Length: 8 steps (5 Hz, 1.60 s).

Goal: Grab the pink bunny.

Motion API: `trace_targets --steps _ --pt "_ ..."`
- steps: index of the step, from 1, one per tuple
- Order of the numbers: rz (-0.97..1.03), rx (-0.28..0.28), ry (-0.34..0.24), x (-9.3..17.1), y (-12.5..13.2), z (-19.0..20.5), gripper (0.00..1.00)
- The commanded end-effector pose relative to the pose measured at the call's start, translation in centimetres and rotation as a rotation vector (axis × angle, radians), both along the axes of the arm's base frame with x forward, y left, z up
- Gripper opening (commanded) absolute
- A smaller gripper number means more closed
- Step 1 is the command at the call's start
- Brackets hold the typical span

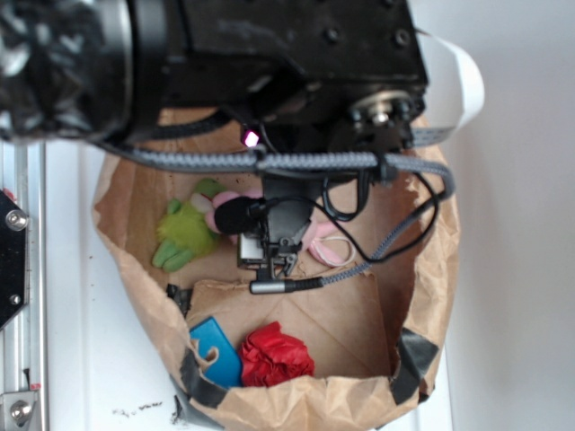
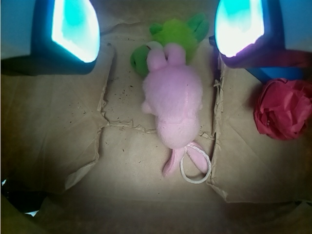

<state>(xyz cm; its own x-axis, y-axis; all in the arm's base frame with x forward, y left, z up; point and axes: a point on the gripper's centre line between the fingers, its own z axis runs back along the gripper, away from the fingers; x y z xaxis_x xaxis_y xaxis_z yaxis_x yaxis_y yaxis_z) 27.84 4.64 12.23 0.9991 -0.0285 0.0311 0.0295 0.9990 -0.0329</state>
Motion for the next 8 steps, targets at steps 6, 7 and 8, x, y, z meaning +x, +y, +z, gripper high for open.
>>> trace_targets --steps 6,7,8 --pt "-0.02 0.133 -0.074 0.6 -4.0 -4.3 1.0" --pt "-0.028 0.119 -0.071 0.0 -3.8 -3.7 1.0" --pt "-0.007 0.141 -0.099 0.4 -4.0 -4.8 1.0"
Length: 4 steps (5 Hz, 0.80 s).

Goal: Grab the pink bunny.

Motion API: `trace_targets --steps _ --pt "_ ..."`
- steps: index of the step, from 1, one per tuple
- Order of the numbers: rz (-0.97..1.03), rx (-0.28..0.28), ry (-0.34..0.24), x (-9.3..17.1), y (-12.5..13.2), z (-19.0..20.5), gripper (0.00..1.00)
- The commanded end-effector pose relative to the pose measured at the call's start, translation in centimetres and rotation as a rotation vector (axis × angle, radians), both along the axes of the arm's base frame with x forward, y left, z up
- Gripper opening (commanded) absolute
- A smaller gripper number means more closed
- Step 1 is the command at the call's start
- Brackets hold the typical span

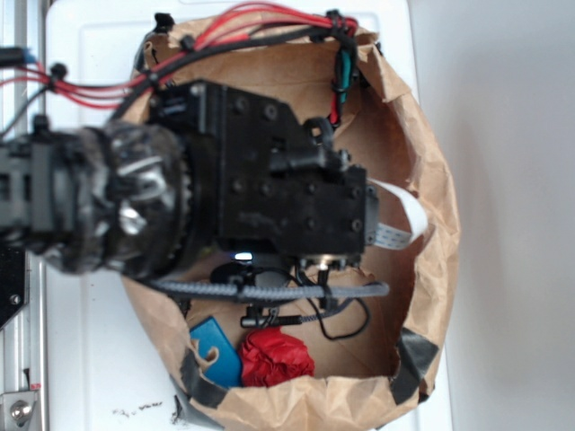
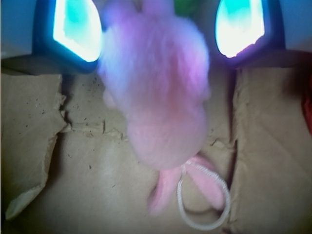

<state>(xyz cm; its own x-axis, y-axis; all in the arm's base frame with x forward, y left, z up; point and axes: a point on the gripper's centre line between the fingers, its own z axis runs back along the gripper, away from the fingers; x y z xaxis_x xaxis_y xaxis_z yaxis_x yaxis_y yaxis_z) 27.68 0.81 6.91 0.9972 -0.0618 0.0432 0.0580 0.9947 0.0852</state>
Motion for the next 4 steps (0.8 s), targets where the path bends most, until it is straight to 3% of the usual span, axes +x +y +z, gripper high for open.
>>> trace_targets --steps 1,4 --pt "0.031 0.052 -0.079 1.3 -0.7 -0.7 1.0" --pt "0.02 0.058 -0.077 1.0 -2.2 -2.6 1.0"
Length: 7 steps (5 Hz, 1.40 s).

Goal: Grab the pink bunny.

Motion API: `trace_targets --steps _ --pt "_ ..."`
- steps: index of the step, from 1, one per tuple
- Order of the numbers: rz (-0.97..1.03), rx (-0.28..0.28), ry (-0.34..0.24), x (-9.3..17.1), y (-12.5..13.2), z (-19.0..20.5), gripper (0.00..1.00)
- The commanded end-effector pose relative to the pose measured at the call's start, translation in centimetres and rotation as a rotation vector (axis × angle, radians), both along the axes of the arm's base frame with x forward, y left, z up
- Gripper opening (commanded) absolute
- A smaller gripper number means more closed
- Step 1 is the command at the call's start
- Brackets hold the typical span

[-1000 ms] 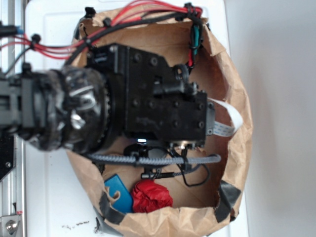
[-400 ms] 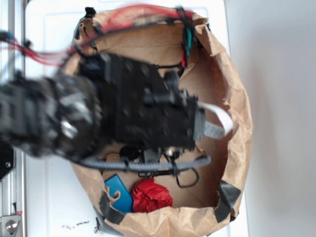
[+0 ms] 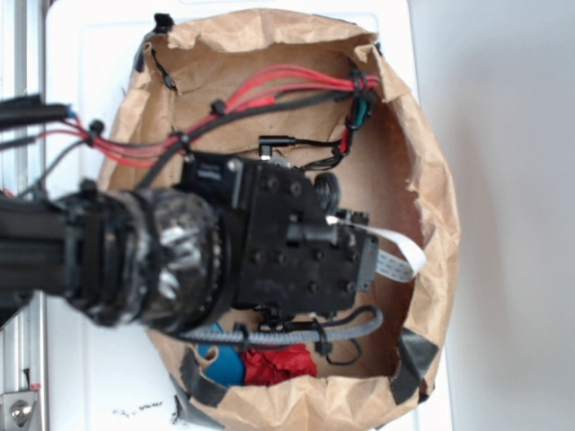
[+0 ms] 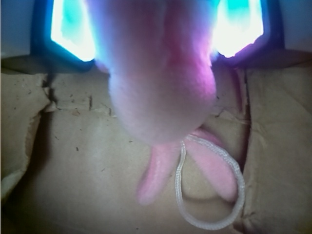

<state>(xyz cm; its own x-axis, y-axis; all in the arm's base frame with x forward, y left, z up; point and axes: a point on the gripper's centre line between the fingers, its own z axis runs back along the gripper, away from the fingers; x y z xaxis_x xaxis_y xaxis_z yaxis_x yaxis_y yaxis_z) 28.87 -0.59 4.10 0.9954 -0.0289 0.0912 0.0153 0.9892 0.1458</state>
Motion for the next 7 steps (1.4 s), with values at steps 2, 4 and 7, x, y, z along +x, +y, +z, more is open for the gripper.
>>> trace_targets --steps 2,4,7 --pt "0.037 -0.035 -0.036 0.1 0.2 1.1 0.0" --pt "0.159 -0.059 -0.022 2.4 1.7 2.6 0.0" --pt "0.259 -0.204 -0.01 -0.2 6.5 12.5 0.0"
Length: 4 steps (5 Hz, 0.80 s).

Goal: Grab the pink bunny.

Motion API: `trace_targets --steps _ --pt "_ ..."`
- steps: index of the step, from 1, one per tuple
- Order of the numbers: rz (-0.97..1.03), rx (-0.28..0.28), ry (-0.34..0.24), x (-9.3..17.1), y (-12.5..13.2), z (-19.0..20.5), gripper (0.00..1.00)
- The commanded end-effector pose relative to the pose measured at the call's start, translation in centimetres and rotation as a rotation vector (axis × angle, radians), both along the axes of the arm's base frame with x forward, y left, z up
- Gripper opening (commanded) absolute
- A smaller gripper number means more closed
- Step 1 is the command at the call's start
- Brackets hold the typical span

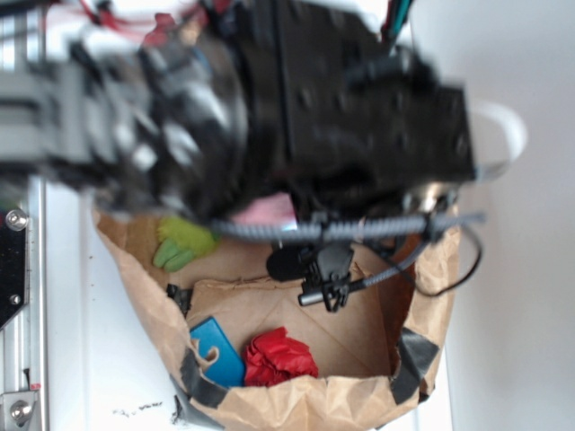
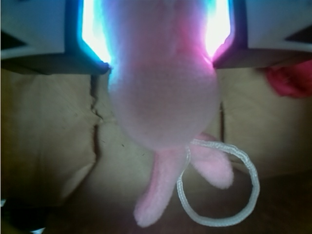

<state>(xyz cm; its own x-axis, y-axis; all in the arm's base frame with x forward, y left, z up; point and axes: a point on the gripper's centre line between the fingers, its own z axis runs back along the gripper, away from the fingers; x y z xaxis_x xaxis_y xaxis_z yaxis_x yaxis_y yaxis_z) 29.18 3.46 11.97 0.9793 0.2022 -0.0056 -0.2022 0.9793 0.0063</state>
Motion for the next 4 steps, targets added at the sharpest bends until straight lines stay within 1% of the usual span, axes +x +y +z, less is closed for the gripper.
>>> trace_targets --steps 1,2,3,4 --pt "0.011 -0.081 -0.142 -0.3 2.9 6.0 0.0" --pt "-0.008 -0.121 -0.155 -0.3 3.4 7.7 0.0" --pt "-0.04 -0.129 -0.161 -0.9 2.9 8.7 0.0" --pt "-0.073 -0.088 -0.21 -2.3 1.6 7.7 0.0"
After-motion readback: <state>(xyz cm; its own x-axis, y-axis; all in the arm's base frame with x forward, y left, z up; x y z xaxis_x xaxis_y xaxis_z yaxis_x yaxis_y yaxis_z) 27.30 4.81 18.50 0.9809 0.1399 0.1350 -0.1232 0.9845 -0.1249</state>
